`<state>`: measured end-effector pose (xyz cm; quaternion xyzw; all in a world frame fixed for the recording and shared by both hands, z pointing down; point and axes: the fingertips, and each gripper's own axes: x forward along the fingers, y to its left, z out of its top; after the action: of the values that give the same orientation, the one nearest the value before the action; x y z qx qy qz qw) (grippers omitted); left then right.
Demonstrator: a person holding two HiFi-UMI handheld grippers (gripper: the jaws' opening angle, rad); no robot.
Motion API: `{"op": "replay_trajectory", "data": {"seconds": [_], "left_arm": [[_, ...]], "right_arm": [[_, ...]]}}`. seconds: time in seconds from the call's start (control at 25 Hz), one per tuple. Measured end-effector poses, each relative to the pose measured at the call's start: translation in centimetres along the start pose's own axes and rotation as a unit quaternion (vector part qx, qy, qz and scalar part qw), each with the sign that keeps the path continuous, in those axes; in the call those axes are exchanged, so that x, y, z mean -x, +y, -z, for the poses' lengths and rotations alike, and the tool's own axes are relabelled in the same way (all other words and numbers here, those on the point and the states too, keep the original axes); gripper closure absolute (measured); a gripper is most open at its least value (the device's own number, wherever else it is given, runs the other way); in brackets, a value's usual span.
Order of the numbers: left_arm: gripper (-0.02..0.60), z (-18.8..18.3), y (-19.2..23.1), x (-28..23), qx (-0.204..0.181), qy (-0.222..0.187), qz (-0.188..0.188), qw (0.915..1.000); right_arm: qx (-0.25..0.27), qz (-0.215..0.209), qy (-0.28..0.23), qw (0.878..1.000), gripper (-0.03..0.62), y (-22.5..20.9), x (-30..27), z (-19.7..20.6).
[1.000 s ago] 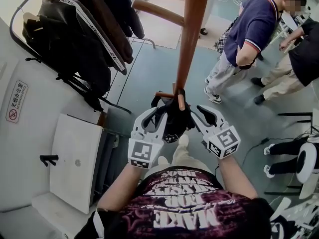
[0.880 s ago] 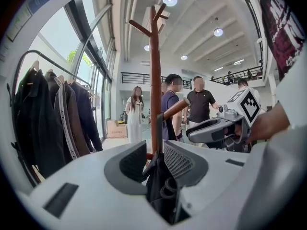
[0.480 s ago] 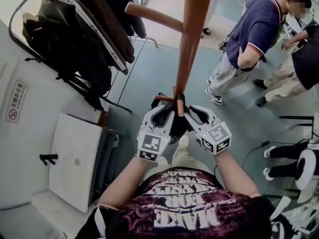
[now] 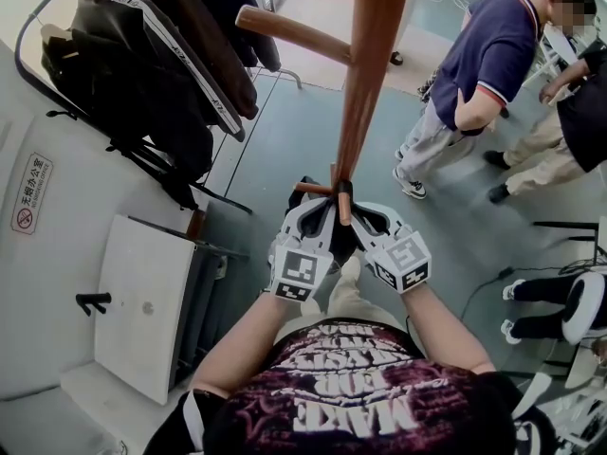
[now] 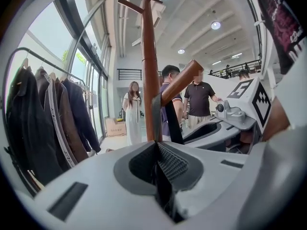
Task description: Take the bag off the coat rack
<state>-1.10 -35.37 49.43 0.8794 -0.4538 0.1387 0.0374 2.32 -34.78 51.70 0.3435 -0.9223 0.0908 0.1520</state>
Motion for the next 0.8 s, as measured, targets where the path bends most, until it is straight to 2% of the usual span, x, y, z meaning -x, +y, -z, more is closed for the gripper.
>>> {"op": "replay_trajectory", "data": {"seconds": [0.16,0.32,0.56,0.8], "left_arm": [[0.571,-0.1,0.1,-0.4,-0.006,-0.007,-0.013,0.9999],[0.572,-0.2,0.3,-0.1,0.016,-0.013,-0.016,0.9997],[0.574,-0.2,0.0,1.0,0.032,-0.008,0.003,0.9994],[0.574,-1.1,-0.1,2.9,0.053,-0.01,0.006,0.9985]], "right_arm": [[0.011,0.017,0.006,1.0,0.574,-0.4,-0.2,0.0],[0.009,0.03,0.015,0.999,0.585,-0.4,-0.1,-0.1],[-0.019,0.033,0.014,0.999,0.586,-0.1,1.0,0.0],[-0.045,0.035,-0.002,0.998,0.586,0.8,2.5,-0.8]]}}
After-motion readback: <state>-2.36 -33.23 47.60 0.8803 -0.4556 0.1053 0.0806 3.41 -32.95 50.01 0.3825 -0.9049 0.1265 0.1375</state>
